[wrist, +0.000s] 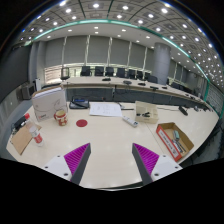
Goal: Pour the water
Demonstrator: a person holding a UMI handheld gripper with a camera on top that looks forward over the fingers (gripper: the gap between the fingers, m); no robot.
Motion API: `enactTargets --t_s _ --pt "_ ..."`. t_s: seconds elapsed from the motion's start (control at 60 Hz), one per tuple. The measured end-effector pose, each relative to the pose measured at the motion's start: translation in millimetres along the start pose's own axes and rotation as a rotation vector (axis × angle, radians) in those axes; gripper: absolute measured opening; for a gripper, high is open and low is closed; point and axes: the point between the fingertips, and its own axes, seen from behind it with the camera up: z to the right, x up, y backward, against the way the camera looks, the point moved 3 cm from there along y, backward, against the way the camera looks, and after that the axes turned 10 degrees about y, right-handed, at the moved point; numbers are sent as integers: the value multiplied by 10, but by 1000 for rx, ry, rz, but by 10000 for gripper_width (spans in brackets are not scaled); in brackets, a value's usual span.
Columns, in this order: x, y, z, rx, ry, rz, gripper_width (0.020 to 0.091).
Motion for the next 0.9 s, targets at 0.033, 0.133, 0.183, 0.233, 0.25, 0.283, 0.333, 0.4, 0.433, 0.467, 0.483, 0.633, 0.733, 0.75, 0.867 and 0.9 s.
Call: enactTargets --t_s 0.033,0.133,0.183,0.233,0.25,0.283,0.333,0.4,0.433,0.467,0.483,0.633,0.733,0.75,0.867,0.9 --pt "4 -7 -45 13 3 4 859" --pt "-29 -46 -313 53 20 2 857" --pt "-33 -62 -538 76 30 0 858" --pt "-50 -76 -760 100 38 -3 859" --pt "-57 -83 -838 108 41 -3 860" --pt "-75 -98 -998 126 47 -5 860" --pt "-102 -122 -1246 152 53 -7 859" --pt "-125 -160 -1608 190 58 1 861" --pt "-135 -180 -1811 212 61 5 861" --pt "-138 -203 -2021 232 63 12 866" --pt "-137 -218 -2126 242 63 18 865" --pt "-43 -464 -3078 300 83 79 868" --pt "65 -726 -3654 316 75 118 860" --pt "86 -777 -3742 319 73 124 859" --pt "244 -1149 -4260 317 63 164 861" --pt "287 -1253 -4378 313 59 176 862"
